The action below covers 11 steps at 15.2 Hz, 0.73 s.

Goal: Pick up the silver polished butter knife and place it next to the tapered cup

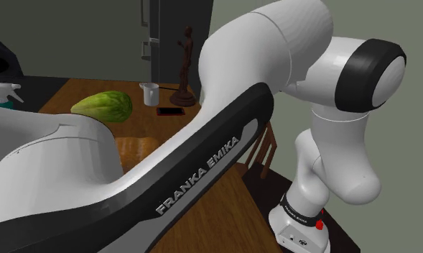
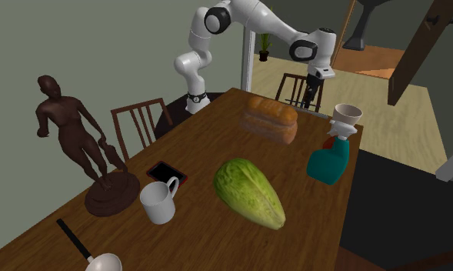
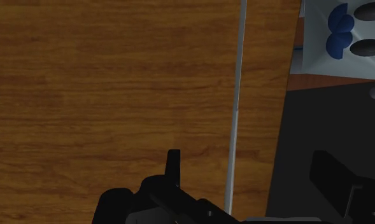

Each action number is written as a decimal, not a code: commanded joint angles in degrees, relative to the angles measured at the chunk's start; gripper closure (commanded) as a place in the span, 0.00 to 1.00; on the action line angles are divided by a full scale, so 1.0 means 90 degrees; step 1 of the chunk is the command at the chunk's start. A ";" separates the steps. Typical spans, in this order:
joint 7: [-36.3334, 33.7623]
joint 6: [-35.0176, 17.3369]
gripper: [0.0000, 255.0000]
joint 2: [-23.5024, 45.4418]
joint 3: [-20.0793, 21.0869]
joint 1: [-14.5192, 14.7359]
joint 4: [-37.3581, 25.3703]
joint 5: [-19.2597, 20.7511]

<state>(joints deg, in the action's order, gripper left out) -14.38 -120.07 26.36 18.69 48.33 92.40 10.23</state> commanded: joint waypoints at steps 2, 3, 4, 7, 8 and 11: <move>0.0055 0.0437 0.00 -0.0201 0.0043 -0.0016 -0.0248 -0.0085; 0.0071 0.0578 0.00 -0.0257 0.0055 -0.0019 -0.0336 -0.0109; 0.0071 0.0578 0.00 -0.0257 0.0055 -0.0019 -0.0336 -0.0109; 0.0071 0.0578 0.00 -0.0257 0.0055 -0.0019 -0.0336 -0.0109; 0.0071 0.0578 0.00 -0.0257 0.0055 -0.0019 -0.0336 -0.0109; 0.0071 0.0578 0.00 -0.0257 0.0055 -0.0019 -0.0336 -0.0109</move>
